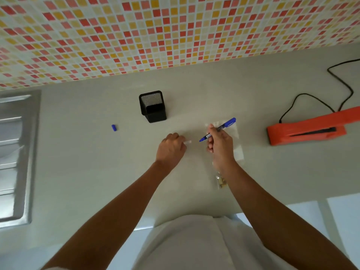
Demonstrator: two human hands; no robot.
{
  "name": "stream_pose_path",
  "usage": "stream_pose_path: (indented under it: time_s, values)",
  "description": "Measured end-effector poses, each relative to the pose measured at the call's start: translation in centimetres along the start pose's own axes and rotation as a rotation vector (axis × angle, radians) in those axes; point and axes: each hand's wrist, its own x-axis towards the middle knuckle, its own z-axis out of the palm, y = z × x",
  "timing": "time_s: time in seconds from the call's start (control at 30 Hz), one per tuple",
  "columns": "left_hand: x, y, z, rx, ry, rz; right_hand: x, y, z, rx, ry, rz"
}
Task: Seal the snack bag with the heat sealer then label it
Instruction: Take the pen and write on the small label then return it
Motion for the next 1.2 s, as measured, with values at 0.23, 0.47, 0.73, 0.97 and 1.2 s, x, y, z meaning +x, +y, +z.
stream_pose_path:
  time_s: [0.23,0.47,0.73,0.97,1.2]
  values:
    - [-1.2,-1.6,1.1,-0.16,-0.052,0.088,0.9,2.5,1.8,-0.041,0.139,0.013]
    - [-1.0,-2.1,1.0,-0.177,-0.082,0.087,1.3,4.4,3.4,-0.154,0.226,-0.212]
    - [-1.5,-0.8,1.4,-0.266,-0.062,-0.178,1.0,6.2,5.2,-0.184,0.212,-0.27]
    - [-2.1,-1.8,1.6,-0.186,-0.052,-0.114,1.0,7.5,5.7,-0.31,0.146,-0.34]
    - [-2.0,-2.1,1.3,-0.146,-0.038,-0.066,2.0,8.4,5.3,-0.419,0.184,-0.405]
